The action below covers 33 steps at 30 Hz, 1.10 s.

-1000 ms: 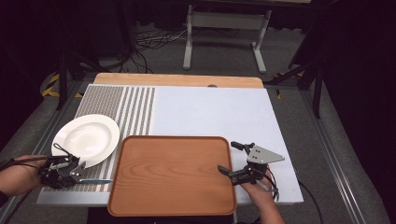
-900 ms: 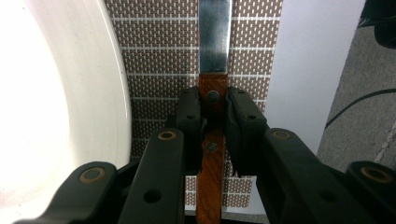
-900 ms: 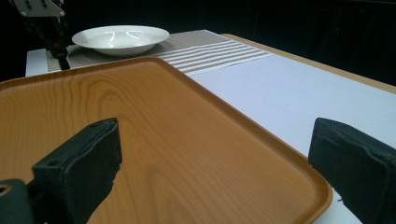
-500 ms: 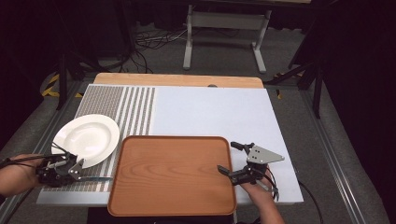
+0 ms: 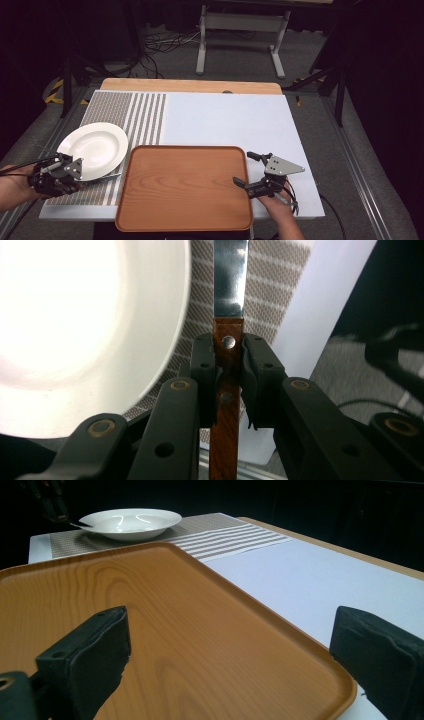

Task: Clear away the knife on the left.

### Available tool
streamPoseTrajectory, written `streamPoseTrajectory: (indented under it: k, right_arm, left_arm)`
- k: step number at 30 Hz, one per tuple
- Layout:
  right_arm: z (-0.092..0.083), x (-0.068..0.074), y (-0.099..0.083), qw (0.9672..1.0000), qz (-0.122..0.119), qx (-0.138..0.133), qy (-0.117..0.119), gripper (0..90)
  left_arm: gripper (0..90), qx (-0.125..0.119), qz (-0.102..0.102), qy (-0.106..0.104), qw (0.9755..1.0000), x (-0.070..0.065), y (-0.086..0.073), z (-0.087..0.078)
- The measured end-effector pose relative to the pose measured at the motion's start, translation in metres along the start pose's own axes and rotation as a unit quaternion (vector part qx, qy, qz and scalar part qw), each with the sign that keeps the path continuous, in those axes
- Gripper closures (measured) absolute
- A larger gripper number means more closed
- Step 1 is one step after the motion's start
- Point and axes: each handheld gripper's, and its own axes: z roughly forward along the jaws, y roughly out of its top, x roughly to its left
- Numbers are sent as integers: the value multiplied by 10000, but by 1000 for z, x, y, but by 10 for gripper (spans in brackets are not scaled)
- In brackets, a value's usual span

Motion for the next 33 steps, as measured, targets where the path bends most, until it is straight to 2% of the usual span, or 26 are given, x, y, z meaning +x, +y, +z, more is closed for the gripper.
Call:
streamPoseTrajectory:
  k: [1, 2, 6, 10, 14, 17, 20, 25, 27, 28, 29, 32, 33]
  right_arm:
    - [0, 0, 0, 10000, 0, 0, 0, 39]
    - [0, 0, 0, 10000, 13, -9, 5, 39]
    - [-1, 0, 0, 10000, 41, -34, -21, 39]
    - [-2, -1, 0, 10000, 71, -44, -14, 39]
    - [-2, -2, 0, 9999, 80, -60, -25, 39]
    - [-3, -1, 0, 9999, 87, -73, -29, 39]
    - [-3, -2, 0, 9999, 94, -80, -24, 39]
    - [-3, -2, -1, 9999, 104, -81, -8, 39]
    - [-3, -2, -1, 9999, 105, -83, -9, 39]
    - [-3, -2, -1, 9999, 103, -87, -13, 39]
    - [-3, -2, -1, 9999, 101, -88, -18, 39]
    - [-4, -2, 0, 9999, 102, -87, -23, 39]
    - [-4, -2, 0, 9999, 85, -95, -25, 39]
  left_arm:
    - [780, 0, 0, 0, 10000, 0, 0, 0]
    - [780, -142, -166, -13, 9998, 0, 1, -3]
    - [779, -394, -512, -190, 9977, 3, 7, -10]
    - [779, -523, -879, -354, 9941, 5, 15, -16]
    - [779, -684, -1055, -533, 9906, 3, 25, -21]
    - [779, -809, -1265, -672, 9864, 5, 29, -24]
    - [779, -953, -1377, -836, 9823, 6, 30, -25]
    - [779, -1226, -1645, -1100, 9725, 7, 33, -25]
    - [779, -1255, -1724, -1177, 9699, 7, 34, -25]
    - [779, -1259, -1807, -1227, 9677, 6, 35, -24]
    - [779, -1271, -1788, -1212, 9681, 6, 36, -24]
    - [779, -1362, -1948, -1330, 9622, 4, 38, -23]
    - [779, -1408, -1940, -1288, 9622, 4, 39, -24]
